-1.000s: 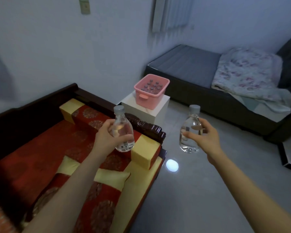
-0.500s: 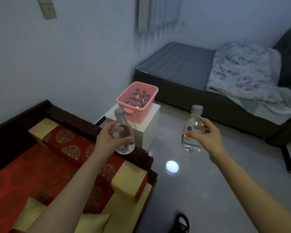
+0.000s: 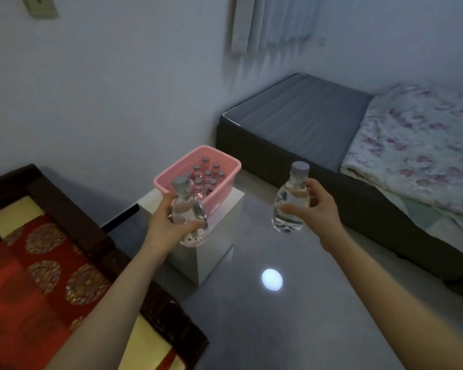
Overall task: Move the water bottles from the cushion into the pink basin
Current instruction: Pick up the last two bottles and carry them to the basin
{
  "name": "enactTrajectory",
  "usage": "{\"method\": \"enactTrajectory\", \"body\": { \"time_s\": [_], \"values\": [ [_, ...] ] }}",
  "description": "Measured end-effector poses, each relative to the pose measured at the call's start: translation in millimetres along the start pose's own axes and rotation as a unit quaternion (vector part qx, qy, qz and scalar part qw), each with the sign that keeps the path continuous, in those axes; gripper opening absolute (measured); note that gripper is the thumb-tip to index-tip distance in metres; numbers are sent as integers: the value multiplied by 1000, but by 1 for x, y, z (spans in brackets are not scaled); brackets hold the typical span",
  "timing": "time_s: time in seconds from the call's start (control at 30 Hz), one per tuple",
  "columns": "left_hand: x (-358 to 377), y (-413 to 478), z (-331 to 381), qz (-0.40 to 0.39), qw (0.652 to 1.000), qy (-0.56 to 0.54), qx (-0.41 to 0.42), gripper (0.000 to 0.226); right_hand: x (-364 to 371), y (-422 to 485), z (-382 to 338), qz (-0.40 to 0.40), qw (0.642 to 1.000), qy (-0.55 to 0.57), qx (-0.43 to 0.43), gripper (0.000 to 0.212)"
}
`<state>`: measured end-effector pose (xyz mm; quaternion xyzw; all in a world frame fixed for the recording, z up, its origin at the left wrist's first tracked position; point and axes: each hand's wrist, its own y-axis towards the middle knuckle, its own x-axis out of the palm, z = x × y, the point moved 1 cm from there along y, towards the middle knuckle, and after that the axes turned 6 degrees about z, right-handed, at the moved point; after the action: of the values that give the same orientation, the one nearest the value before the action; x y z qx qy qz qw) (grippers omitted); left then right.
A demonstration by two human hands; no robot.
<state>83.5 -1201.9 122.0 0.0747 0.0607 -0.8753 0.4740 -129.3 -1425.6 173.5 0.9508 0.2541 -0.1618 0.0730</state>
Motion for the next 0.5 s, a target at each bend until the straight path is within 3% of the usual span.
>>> {"method": "enactTrajectory", "body": {
  "time_s": [0.5],
  "values": [
    [95, 197, -7, 67, 998, 21, -6, 64, 48, 238, 42, -103, 995, 7, -5, 57]
  ]
}}
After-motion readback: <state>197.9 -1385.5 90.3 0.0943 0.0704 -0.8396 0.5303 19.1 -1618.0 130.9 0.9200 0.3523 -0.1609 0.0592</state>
